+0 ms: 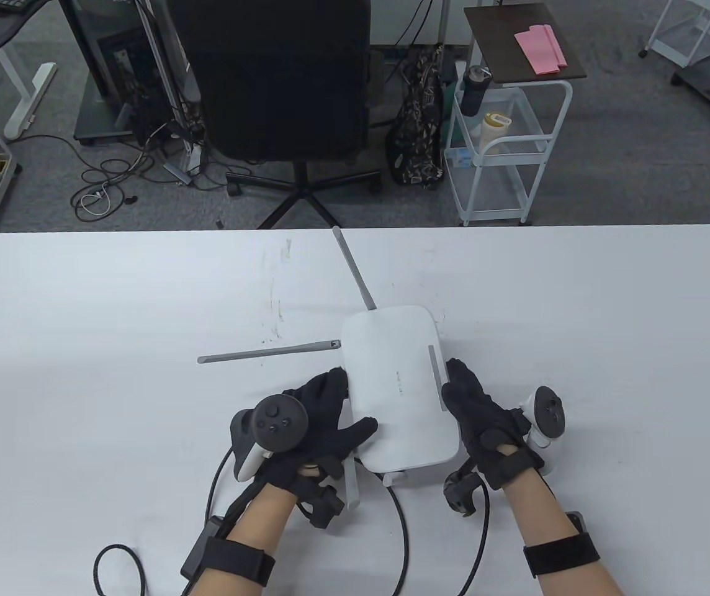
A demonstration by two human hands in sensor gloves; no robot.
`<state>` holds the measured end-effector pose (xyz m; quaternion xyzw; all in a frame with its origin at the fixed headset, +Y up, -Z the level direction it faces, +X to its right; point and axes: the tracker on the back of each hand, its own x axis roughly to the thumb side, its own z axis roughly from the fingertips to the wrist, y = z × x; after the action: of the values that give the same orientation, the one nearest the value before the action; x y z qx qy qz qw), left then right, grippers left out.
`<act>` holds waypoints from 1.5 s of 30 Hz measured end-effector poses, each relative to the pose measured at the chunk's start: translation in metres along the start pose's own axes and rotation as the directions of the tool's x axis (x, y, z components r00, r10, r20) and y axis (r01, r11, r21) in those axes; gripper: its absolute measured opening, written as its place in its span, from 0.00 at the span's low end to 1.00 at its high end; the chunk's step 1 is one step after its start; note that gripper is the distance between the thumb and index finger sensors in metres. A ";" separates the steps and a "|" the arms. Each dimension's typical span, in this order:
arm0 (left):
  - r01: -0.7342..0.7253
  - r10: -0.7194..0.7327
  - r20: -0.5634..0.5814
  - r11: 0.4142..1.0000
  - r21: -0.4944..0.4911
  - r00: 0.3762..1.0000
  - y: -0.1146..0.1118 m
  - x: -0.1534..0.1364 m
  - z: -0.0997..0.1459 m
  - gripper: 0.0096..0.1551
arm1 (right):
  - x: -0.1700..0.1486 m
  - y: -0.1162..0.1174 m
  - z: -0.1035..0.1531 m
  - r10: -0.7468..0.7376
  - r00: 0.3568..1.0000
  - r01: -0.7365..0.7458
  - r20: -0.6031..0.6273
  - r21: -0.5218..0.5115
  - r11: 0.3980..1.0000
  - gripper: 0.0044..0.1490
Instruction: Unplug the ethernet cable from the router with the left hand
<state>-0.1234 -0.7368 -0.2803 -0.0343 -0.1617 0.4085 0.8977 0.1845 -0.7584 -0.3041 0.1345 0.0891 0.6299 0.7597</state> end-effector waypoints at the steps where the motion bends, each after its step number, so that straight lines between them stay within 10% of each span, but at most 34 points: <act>1: -0.002 0.002 0.006 1.000 -0.011 1.000 -0.001 -0.001 0.000 0.60 | -0.001 0.000 0.000 0.009 1.000 -0.009 -0.009 0.005 1.000 0.56; 17: 0.025 -0.024 0.038 1.000 -0.011 0.999 -0.006 0.004 -0.001 0.59 | 0.000 0.003 0.000 0.155 0.987 -0.157 -0.048 -0.047 0.986 0.50; 39: 0.046 -0.046 0.033 0.999 0.015 0.998 0.009 0.001 -0.001 0.55 | -0.013 -0.001 0.002 -0.105 0.986 0.101 -0.127 -0.039 0.994 0.47; 45: 0.295 -0.293 -0.042 0.942 0.159 0.955 0.024 -0.003 0.004 0.55 | -0.013 -0.003 0.006 -0.140 0.980 0.127 -0.143 -0.097 0.987 0.46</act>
<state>-0.1435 -0.7238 -0.2821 0.0603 -0.1232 0.2815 0.9497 0.1862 -0.7716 -0.3000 0.0476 0.1269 0.5892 0.7965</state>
